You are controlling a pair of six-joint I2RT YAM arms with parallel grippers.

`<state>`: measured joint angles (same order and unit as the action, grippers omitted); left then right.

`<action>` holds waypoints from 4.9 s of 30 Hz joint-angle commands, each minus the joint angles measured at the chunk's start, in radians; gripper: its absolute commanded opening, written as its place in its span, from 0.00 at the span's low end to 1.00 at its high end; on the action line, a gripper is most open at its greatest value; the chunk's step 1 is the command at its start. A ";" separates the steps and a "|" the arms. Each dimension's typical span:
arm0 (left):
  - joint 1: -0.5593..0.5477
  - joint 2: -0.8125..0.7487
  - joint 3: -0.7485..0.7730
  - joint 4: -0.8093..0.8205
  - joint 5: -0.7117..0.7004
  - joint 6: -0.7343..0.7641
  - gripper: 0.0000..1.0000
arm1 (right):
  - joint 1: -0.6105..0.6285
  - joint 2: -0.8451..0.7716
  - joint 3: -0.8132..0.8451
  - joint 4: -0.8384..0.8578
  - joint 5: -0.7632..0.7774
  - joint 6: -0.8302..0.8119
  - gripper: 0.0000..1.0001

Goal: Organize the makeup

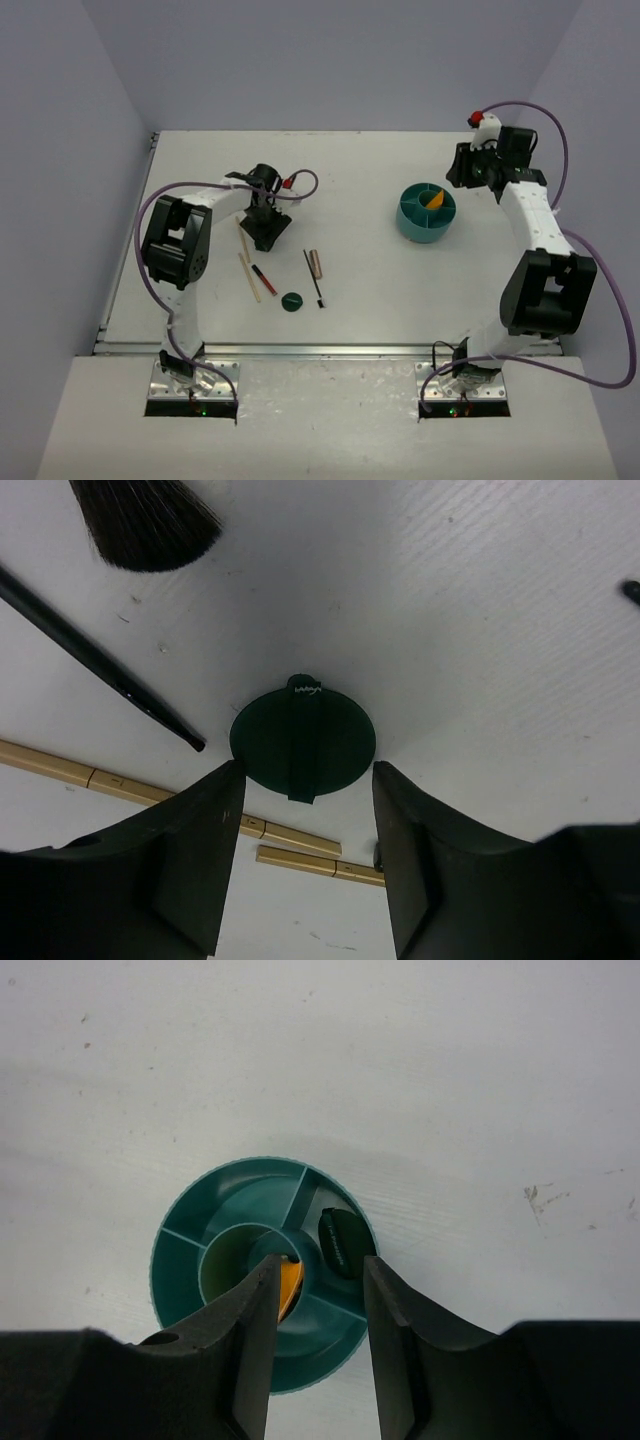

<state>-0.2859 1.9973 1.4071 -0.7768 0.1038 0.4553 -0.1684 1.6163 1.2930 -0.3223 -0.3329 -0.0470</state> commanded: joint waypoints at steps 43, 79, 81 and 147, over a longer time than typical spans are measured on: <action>-0.016 -0.238 0.429 0.068 0.694 -0.084 0.00 | 0.550 0.097 0.307 0.208 -0.356 0.582 0.59; -0.026 -0.248 0.388 0.070 0.436 -0.140 1.00 | 0.198 0.034 0.331 -0.065 -0.179 0.202 0.00; -0.025 -0.256 0.357 0.071 0.404 -0.141 1.00 | 0.147 0.013 0.324 -0.118 -0.115 0.021 0.00; -0.022 -0.264 0.232 0.067 0.319 -0.128 1.00 | 0.058 0.052 0.120 -0.025 0.175 -0.270 0.41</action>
<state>-0.3069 1.7657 1.6413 -0.7441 0.4316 0.3241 -0.1036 1.7437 1.3244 -0.3643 -0.2040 -0.3776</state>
